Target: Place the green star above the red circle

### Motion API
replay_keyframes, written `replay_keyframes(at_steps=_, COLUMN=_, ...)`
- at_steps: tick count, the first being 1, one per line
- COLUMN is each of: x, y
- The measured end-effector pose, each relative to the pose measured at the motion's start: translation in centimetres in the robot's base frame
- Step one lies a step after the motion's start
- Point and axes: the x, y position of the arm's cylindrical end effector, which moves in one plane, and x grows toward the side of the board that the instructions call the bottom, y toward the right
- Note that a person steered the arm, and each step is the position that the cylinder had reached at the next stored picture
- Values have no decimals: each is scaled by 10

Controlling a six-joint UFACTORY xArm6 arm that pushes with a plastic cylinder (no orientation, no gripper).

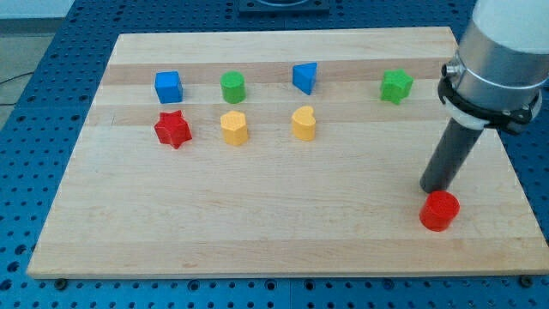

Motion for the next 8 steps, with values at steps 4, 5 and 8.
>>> replay_keyframes(at_steps=4, x=-209, y=-67)
replay_keyframes(at_steps=5, x=-216, y=-105)
replay_keyframes(at_steps=8, x=-147, y=-122)
